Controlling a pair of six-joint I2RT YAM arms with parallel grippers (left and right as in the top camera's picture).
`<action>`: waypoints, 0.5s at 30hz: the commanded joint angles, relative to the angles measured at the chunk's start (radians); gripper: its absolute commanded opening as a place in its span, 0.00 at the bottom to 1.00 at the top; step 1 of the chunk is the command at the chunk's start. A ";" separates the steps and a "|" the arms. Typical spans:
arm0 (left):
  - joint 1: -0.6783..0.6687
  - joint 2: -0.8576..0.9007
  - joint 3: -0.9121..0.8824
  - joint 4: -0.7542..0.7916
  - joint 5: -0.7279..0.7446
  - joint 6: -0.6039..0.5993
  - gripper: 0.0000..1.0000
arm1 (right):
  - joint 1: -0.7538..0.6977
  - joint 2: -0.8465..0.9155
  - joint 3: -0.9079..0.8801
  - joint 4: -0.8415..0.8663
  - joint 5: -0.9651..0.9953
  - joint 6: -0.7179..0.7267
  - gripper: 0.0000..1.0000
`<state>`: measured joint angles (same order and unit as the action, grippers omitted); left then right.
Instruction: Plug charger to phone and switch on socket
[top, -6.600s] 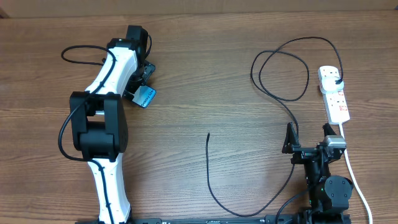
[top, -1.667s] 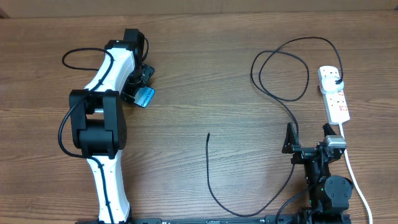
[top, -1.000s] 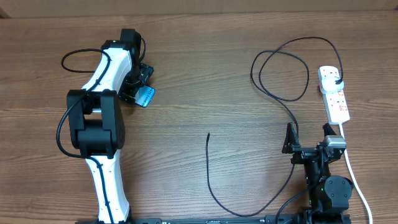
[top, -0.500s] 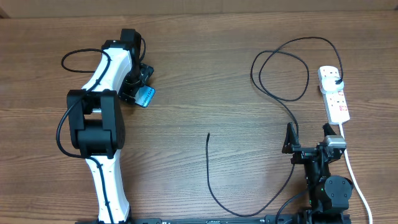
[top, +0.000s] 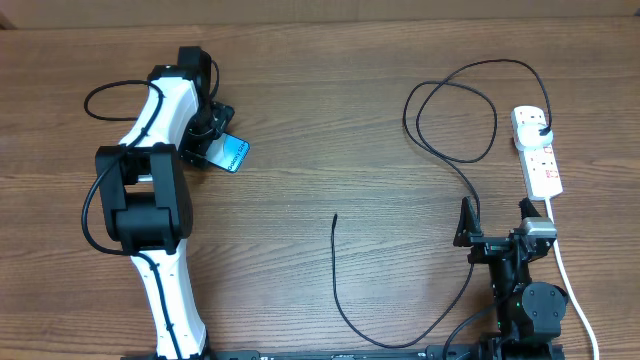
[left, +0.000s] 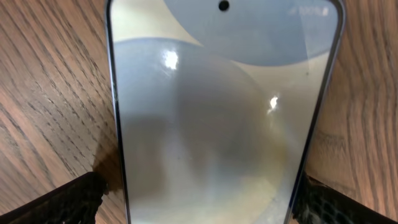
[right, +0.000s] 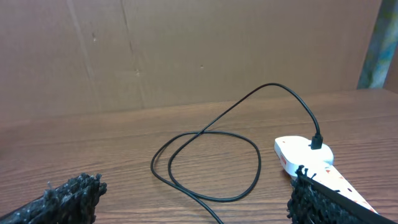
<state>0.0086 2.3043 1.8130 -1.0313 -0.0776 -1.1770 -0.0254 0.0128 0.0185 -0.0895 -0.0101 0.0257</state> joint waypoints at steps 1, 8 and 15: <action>0.004 0.045 -0.011 -0.008 -0.023 -0.016 1.00 | 0.004 -0.007 -0.010 0.005 0.012 -0.001 1.00; 0.003 0.045 -0.011 -0.016 -0.022 -0.016 1.00 | 0.004 -0.007 -0.010 0.005 0.012 -0.001 1.00; 0.004 0.050 -0.011 -0.014 0.004 -0.016 1.00 | 0.004 -0.007 -0.010 0.005 0.012 -0.001 1.00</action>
<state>0.0086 2.3043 1.8130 -1.0325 -0.0772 -1.1774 -0.0254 0.0128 0.0185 -0.0906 -0.0097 0.0261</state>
